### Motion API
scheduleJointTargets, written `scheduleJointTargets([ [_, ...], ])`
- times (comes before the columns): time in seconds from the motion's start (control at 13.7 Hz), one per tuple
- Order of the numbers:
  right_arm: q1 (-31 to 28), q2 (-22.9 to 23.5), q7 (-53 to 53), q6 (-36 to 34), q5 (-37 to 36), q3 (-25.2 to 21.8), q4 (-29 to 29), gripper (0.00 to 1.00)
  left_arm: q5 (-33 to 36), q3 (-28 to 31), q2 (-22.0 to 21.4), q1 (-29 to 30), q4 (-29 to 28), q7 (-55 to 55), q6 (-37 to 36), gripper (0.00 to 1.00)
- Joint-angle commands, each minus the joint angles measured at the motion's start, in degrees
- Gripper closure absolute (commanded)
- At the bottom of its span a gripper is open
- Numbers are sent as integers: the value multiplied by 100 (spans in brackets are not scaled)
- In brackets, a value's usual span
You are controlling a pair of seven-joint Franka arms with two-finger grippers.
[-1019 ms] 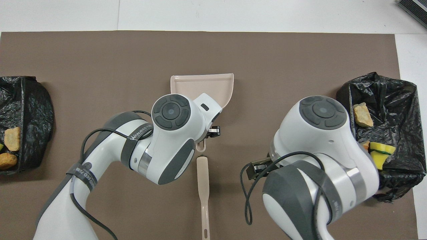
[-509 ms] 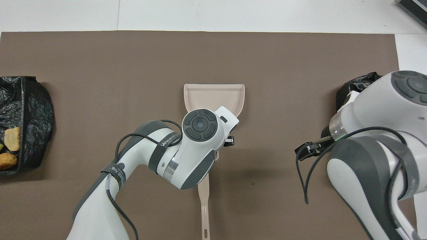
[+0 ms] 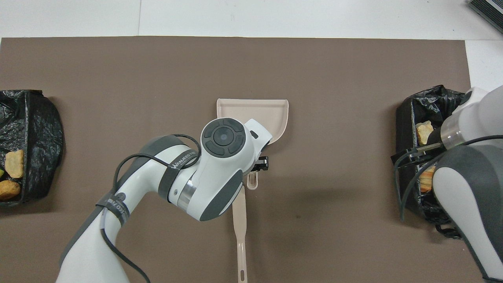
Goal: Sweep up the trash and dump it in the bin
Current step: 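Set down the dustpan and brush while both grippers withdraw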
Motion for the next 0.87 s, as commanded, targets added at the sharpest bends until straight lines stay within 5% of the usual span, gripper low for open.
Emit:
scheduleJointTargets([
  [0.0, -446, 124, -134, 2, -82, 71, 321, 0, -32, -11, -463, 749, -144, 398, -676, 0],
  [0.8, -553, 89, -81, -358, -64, -201, 804, 0, 478, 6, -1402, 3299, -1470, 3808, -624, 0],
])
